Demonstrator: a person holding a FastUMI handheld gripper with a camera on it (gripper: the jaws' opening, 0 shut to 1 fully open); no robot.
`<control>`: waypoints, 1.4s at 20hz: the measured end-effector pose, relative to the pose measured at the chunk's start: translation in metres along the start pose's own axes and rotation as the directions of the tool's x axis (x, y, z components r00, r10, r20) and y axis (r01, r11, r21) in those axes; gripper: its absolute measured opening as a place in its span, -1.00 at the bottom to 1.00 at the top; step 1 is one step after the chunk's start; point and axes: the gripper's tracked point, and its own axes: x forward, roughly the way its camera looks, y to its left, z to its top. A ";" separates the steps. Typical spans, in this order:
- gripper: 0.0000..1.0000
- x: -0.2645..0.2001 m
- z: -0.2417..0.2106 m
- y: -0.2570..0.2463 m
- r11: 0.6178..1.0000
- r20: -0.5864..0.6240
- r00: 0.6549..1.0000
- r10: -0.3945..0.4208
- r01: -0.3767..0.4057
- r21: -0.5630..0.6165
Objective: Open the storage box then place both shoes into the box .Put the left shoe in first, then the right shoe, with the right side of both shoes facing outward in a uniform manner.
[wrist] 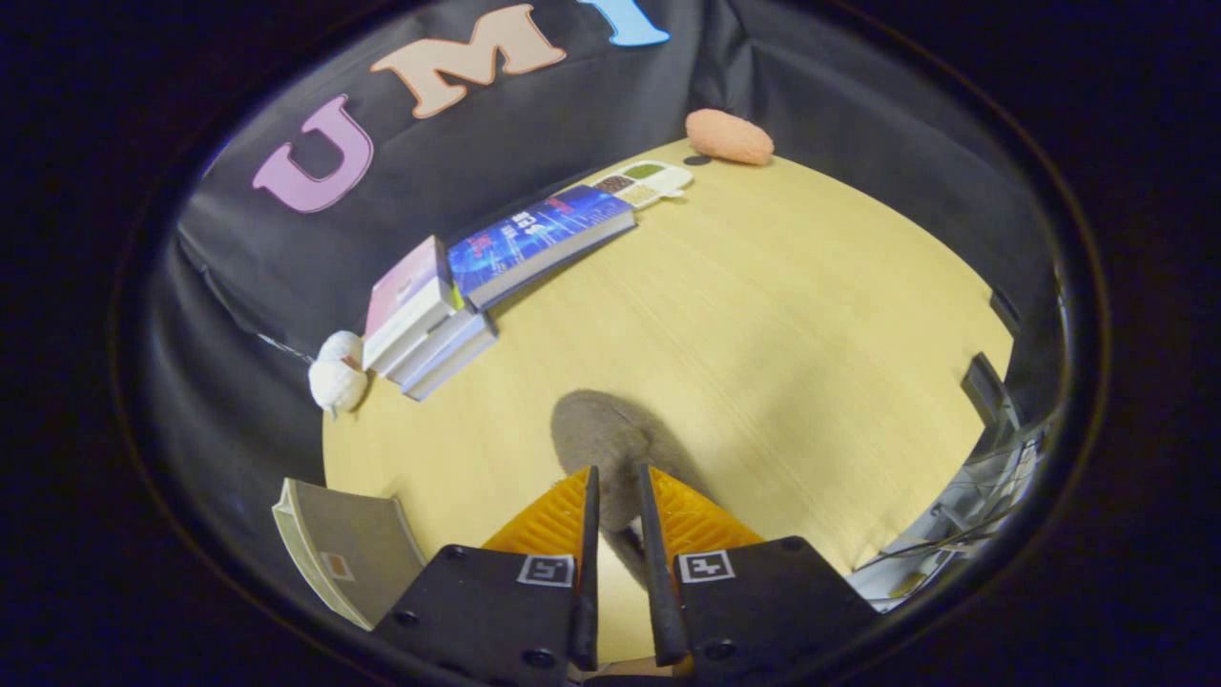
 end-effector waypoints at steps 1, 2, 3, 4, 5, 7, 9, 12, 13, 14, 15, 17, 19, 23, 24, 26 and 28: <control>-0.48 0.004 -0.003 -0.006 1.000 -0.005 1.000 -0.014 0.014 -0.012; -0.49 0.006 -0.008 -0.011 0.999 -0.009 1.000 -0.027 0.027 -0.029; -0.49 0.008 -0.011 -0.017 0.998 -0.013 0.999 -0.039 0.039 -0.050; -0.48 0.010 -0.016 -0.023 0.996 -0.017 0.999 -0.051 0.050 -0.073; -0.48 0.011 -0.019 -0.027 0.994 -0.021 0.998 -0.062 0.060 -0.095; -0.48 0.016 -0.024 -0.035 0.989 -0.031 0.997 -0.078 0.073 -0.125; -0.48 0.020 -0.029 -0.040 0.986 -0.044 0.995 -0.087 0.080 -0.144; -0.48 0.027 -0.035 -0.045 0.984 -0.062 0.994 -0.090 0.079 -0.158; -0.48 0.029 -0.036 -0.045 0.985 -0.067 0.994 -0.087 0.076 -0.158; -0.48 0.031 -0.036 -0.046 0.984 -0.071 0.994 -0.087 0.075 -0.159; -0.48 0.034 -0.036 -0.047 0.983 -0.076 0.993 -0.090 0.076 -0.165; -0.44 0.041 -0.037 -0.048 0.981 -0.087 0.992 -0.097 0.080 -0.178; -0.42 0.046 -0.038 -0.049 0.979 -0.094 0.990 -0.103 0.085 -0.183; -0.41 0.055 -0.039 -0.051 0.979 -0.113 0.988 -0.102 0.080 -0.188; -0.41 0.055 -0.040 -0.051 0.978 -0.117 0.988 -0.100 0.077 -0.192; -0.41 0.058 -0.042 -0.052 0.978 -0.126 0.987 -0.099 0.073 -0.195; -0.41 0.059 -0.042 -0.052 0.979 -0.132 0.987 -0.096 0.070 -0.194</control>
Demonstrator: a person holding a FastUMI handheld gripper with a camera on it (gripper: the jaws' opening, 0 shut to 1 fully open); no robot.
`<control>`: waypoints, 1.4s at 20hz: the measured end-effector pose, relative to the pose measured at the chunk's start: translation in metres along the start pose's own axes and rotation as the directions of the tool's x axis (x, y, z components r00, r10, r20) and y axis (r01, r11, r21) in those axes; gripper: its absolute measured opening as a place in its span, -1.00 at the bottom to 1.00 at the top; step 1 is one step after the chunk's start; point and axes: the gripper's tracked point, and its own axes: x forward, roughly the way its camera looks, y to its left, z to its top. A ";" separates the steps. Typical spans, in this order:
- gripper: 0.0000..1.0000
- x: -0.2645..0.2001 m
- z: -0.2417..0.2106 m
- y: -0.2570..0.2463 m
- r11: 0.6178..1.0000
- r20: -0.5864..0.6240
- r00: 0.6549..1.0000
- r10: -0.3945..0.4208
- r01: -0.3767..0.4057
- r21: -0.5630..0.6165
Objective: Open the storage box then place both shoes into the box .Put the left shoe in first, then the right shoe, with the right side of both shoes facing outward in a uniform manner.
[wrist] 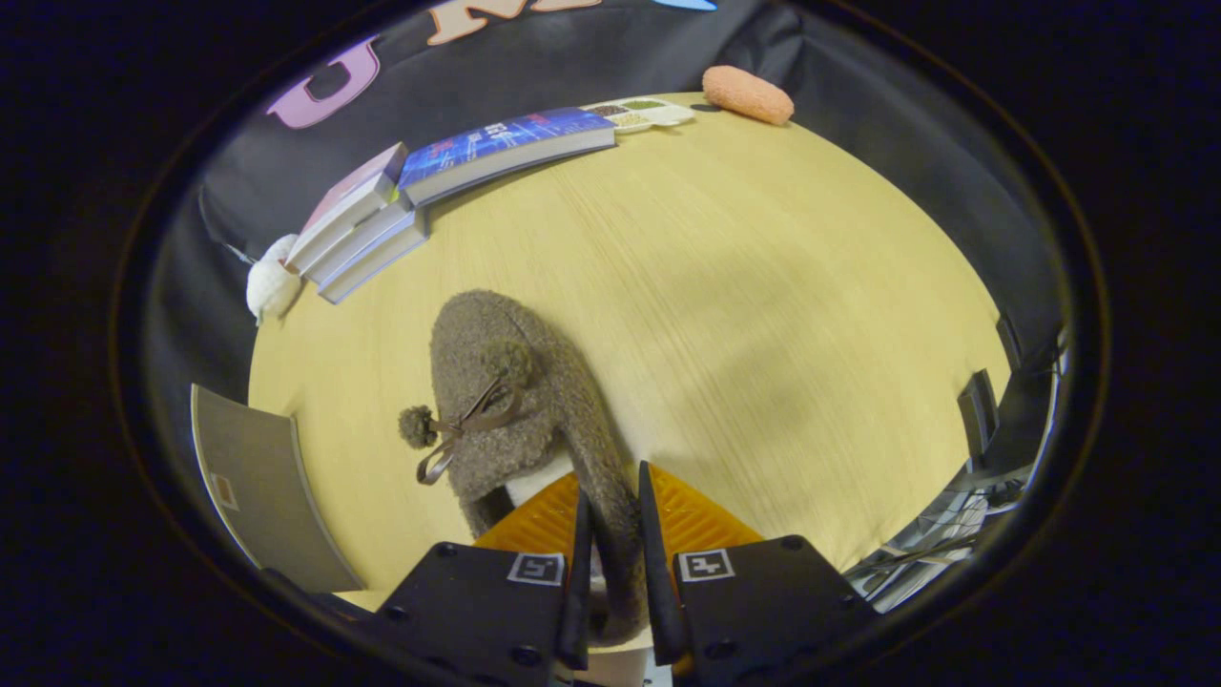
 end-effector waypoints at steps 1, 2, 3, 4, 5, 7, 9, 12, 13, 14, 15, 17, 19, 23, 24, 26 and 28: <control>-0.41 0.001 0.000 0.000 1.000 -0.004 1.000 0.003 -0.003 0.000; -0.41 0.002 0.000 0.000 1.000 -0.007 1.000 0.008 -0.008 0.000; -0.41 0.002 0.000 0.001 1.000 -0.012 1.000 0.014 -0.014 0.004; -0.41 0.003 0.000 0.001 1.000 -0.019 1.000 0.020 -0.020 0.010; -0.41 0.003 0.000 0.000 1.000 -0.024 0.999 0.025 -0.025 0.017; -0.54 -0.002 0.012 -0.001 0.999 -0.030 0.999 0.039 -0.038 0.034; -0.79 0.003 0.001 0.000 0.997 -0.033 0.999 0.042 -0.040 0.066; -0.91 0.003 -0.001 0.002 0.998 -0.021 0.999 0.046 -0.045 0.040; -0.91 0.002 0.000 0.001 0.999 -0.018 0.999 0.042 -0.041 0.029; -0.91 0.002 0.001 0.001 0.999 -0.014 0.999 0.040 -0.039 0.030; -0.93 0.001 0.001 0.002 0.999 -0.014 0.999 0.039 -0.038 0.037; -0.93 -0.002 0.000 0.004 0.998 -0.007 0.999 0.048 -0.048 0.041; -0.93 -0.005 -0.003 0.009 0.997 -0.006 0.998 0.062 -0.062 0.054; -0.93 -0.015 -0.001 0.032 0.988 -0.003 0.993 0.115 -0.114 0.104; -0.93 -0.019 0.000 0.039 0.984 -0.003 0.991 0.132 -0.131 0.119; -0.93 -0.031 0.005 0.055 0.977 0.005 0.987 0.160 -0.159 0.144; -0.93 -0.046 0.013 0.074 0.969 0.023 0.982 0.190 -0.191 0.153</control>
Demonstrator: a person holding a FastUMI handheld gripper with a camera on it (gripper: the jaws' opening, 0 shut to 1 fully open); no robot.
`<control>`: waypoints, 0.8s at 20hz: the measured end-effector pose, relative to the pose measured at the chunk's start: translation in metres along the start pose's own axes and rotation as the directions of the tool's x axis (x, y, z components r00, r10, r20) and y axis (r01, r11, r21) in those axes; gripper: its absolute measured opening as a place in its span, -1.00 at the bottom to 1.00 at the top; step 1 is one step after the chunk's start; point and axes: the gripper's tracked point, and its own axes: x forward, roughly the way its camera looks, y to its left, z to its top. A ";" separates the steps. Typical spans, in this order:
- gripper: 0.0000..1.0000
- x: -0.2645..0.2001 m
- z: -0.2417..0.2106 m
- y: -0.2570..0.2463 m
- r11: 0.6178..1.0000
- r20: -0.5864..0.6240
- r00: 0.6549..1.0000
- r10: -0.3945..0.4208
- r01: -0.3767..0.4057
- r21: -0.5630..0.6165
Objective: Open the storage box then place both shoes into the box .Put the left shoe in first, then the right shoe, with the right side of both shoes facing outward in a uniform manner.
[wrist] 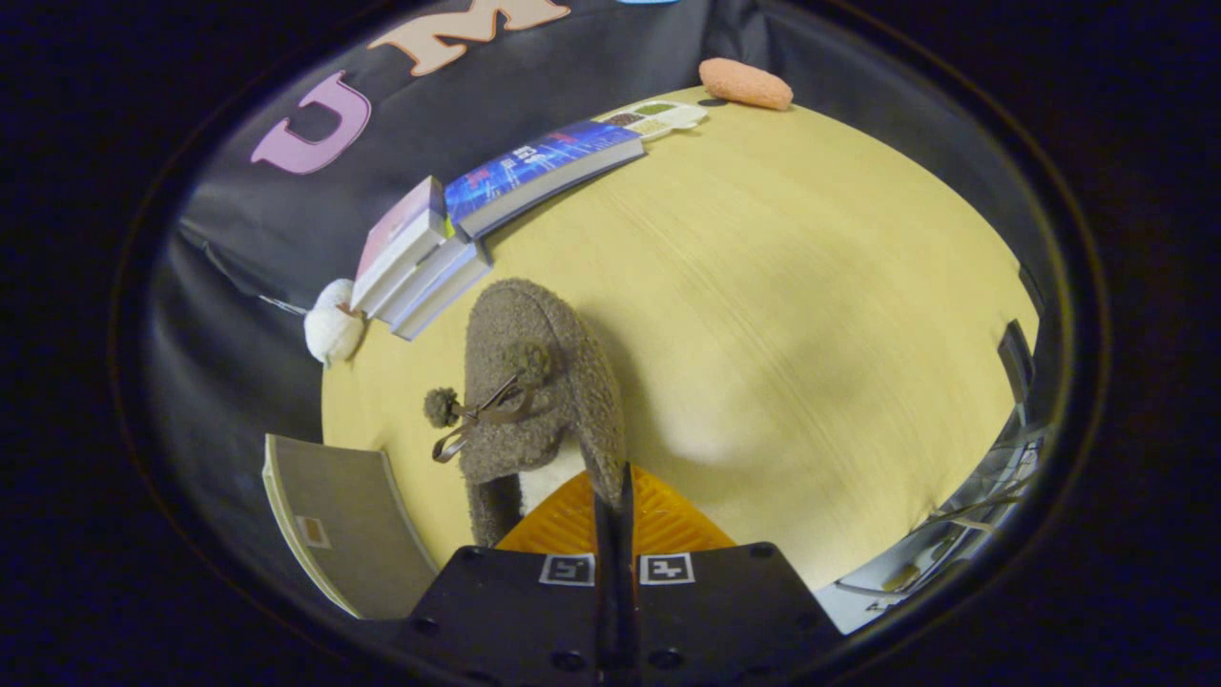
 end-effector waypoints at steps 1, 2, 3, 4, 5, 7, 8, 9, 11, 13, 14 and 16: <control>-0.93 -0.006 0.003 0.014 1.000 0.007 1.000 0.021 -0.021 -0.001; -0.93 -0.012 0.006 0.028 0.999 0.014 0.999 0.041 -0.041 0.000; -0.93 -0.019 0.008 0.042 0.998 0.026 0.998 0.062 -0.062 -0.010; -0.94 -0.026 0.011 0.057 0.996 0.039 0.996 0.082 -0.081 -0.025; -0.93 -0.034 0.012 0.072 0.994 0.047 0.994 0.101 -0.099 -0.034; -0.93 -0.047 0.013 0.104 0.988 0.057 0.987 0.148 -0.146 -0.049; -0.93 -0.053 0.013 0.121 0.984 0.063 0.983 0.171 -0.167 -0.061; -0.93 -0.059 0.011 0.137 0.980 0.067 0.979 0.193 -0.188 -0.073; -0.93 -0.071 0.000 0.170 0.968 0.050 0.969 0.243 -0.239 -0.080; -0.93 -0.079 -0.011 0.200 0.956 0.028 0.958 0.285 -0.282 -0.083; -0.93 -0.080 -0.017 0.212 0.952 0.017 0.955 0.295 -0.292 -0.093; -0.93 -0.094 -0.034 0.236 0.941 -0.005 0.948 0.319 -0.318 -0.113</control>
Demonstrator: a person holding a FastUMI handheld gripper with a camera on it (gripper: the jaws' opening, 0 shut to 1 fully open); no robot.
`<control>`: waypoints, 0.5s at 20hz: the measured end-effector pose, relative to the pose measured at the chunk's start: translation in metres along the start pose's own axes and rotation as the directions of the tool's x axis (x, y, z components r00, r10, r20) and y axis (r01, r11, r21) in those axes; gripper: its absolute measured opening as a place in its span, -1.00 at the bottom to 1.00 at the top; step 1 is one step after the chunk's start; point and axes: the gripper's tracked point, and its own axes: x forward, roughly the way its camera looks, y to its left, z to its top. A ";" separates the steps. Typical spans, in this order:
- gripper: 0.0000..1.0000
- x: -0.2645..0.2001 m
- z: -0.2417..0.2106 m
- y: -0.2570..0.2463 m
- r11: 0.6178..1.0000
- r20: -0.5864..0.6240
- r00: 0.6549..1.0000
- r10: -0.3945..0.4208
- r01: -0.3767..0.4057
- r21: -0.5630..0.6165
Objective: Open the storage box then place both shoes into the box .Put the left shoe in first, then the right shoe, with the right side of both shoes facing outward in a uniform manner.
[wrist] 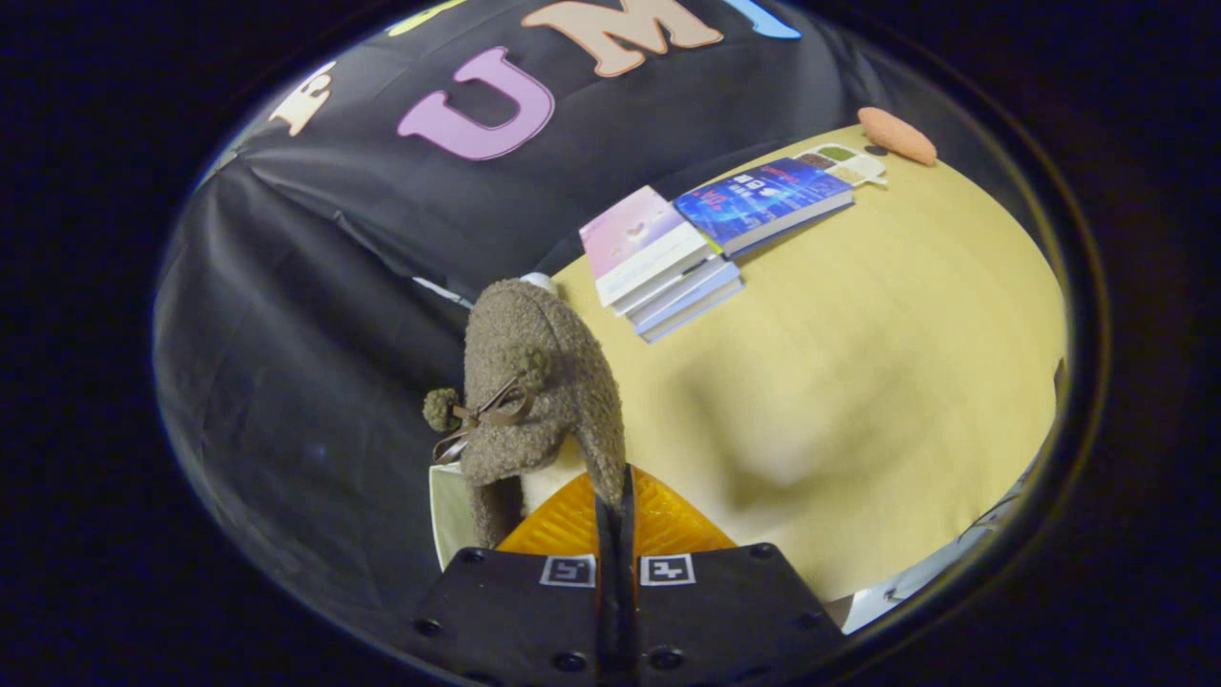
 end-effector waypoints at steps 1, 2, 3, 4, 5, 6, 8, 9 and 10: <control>-0.93 0.002 -0.005 0.012 1.000 -0.006 1.000 0.019 -0.019 -0.003; -0.93 0.004 -0.010 0.024 0.999 -0.019 0.999 0.036 -0.036 -0.007; -0.93 0.005 -0.016 0.033 0.999 -0.034 0.998 0.046 -0.047 -0.007; -0.93 0.015 -0.018 0.036 0.998 -0.042 0.998 0.055 -0.056 -0.008; -0.93 0.018 -0.024 0.044 0.998 -0.051 0.997 0.062 -0.063 -0.009; -0.93 0.020 -0.031 0.051 0.998 -0.064 0.996 0.067 -0.068 -0.009; -0.93 0.023 -0.044 0.062 0.997 -0.086 0.994 0.071 -0.072 -0.006; -0.93 0.026 -0.051 0.065 0.997 -0.099 0.993 0.071 -0.072 -0.005; -0.93 0.028 -0.057 0.067 0.998 -0.113 0.991 0.069 -0.070 -0.005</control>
